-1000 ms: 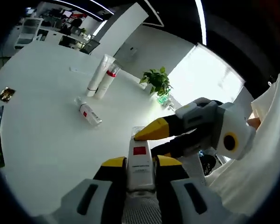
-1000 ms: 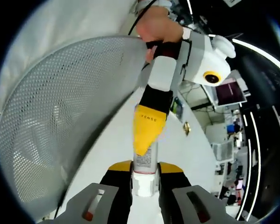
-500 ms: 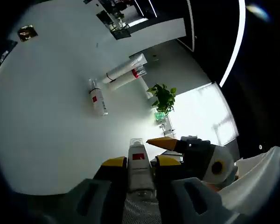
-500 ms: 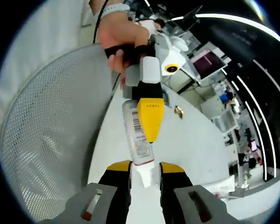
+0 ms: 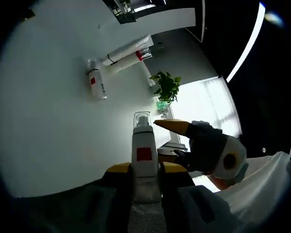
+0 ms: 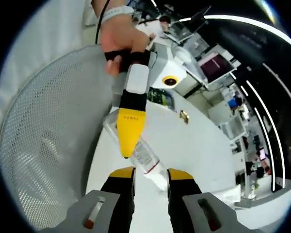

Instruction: Arrange the skincare products in the storage area until every visible bottle or jar stands upright without overlapping.

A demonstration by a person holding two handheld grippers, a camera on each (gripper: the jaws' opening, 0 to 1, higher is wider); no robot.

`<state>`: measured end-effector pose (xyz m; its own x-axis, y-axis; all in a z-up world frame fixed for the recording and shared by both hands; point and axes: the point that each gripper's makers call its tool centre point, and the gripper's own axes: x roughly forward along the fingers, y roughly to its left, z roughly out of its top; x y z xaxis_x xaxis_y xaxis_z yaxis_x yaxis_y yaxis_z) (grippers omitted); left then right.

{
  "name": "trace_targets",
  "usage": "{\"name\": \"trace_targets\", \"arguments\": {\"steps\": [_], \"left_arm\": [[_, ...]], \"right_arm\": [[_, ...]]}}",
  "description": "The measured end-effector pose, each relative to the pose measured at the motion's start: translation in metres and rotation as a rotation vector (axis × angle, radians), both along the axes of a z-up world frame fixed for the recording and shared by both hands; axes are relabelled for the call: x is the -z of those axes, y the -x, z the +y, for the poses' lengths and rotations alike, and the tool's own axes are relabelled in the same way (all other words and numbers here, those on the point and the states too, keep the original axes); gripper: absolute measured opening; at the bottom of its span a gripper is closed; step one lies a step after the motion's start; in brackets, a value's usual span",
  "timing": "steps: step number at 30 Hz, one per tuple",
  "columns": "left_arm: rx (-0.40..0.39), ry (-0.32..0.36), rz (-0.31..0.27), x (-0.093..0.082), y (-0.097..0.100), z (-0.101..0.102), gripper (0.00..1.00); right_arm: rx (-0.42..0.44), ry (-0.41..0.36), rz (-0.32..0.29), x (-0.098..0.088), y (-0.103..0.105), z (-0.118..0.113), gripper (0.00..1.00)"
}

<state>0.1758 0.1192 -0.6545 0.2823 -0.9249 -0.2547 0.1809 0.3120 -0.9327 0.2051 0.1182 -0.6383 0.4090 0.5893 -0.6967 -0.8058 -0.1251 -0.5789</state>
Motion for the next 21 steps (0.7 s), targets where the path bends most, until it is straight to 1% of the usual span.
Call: {"name": "trace_targets", "arguments": {"steps": [2, 5, 7, 8, 10, 11, 12, 13, 14, 15, 16, 17, 18, 19, 20, 21], "left_arm": [[-0.003, 0.001, -0.003, -0.001, 0.0, 0.0, 0.17], [-0.008, 0.01, -0.009, -0.001, -0.002, 0.002, 0.17], [-0.006, 0.02, -0.013, -0.003, -0.002, 0.002, 0.17], [-0.006, 0.022, -0.014, -0.003, -0.002, 0.002, 0.17], [-0.014, 0.021, -0.023, -0.003, -0.004, 0.003, 0.17], [-0.029, 0.02, -0.018, -0.003, -0.006, 0.006, 0.17], [-0.059, 0.026, -0.027, -0.004, -0.011, 0.01, 0.17], [-0.074, 0.043, -0.021, -0.006, -0.014, 0.012, 0.17], [-0.095, 0.056, -0.009, -0.007, -0.016, 0.014, 0.17], [-0.11, 0.067, 0.01, -0.008, -0.018, 0.016, 0.17], [-0.123, 0.08, 0.024, -0.008, -0.02, 0.018, 0.17], [-0.124, 0.092, 0.026, -0.009, -0.02, 0.019, 0.17], [-0.129, 0.099, 0.023, -0.01, -0.021, 0.02, 0.17], [-0.137, 0.102, 0.019, -0.01, -0.023, 0.021, 0.17], [-0.145, 0.099, 0.015, -0.01, -0.024, 0.022, 0.17], [-0.147, 0.103, 0.018, -0.011, -0.024, 0.021, 0.17]], "right_arm": [[0.01, 0.016, -0.017, 0.0, -0.003, 0.0, 0.22], [0.031, -0.006, -0.01, -0.003, -0.005, 0.001, 0.22], [0.095, -0.059, 0.031, -0.005, -0.01, 0.0, 0.22], [0.149, -0.105, 0.074, -0.007, -0.013, 0.0, 0.22], [0.245, -0.139, 0.137, -0.006, -0.019, -0.005, 0.2], [0.32, -0.208, 0.21, -0.006, -0.022, -0.005, 0.19], [0.408, -0.281, 0.292, -0.005, -0.025, -0.007, 0.19], [0.462, -0.34, 0.358, -0.005, -0.026, -0.007, 0.18], [0.525, -0.436, 0.458, -0.006, -0.026, -0.005, 0.18], [0.546, -0.464, 0.488, -0.007, -0.027, -0.005, 0.17], [0.64, -0.547, 0.57, -0.008, -0.03, -0.008, 0.16], [0.665, -0.567, 0.615, -0.007, -0.028, -0.007, 0.16], [0.671, -0.597, 0.654, -0.007, -0.026, -0.005, 0.16], [0.713, -0.66, 0.721, -0.008, -0.025, -0.002, 0.16], [0.747, -0.702, 0.782, -0.008, -0.023, 0.0, 0.15], [0.788, -0.773, 0.882, -0.008, -0.021, 0.003, 0.15]]}}
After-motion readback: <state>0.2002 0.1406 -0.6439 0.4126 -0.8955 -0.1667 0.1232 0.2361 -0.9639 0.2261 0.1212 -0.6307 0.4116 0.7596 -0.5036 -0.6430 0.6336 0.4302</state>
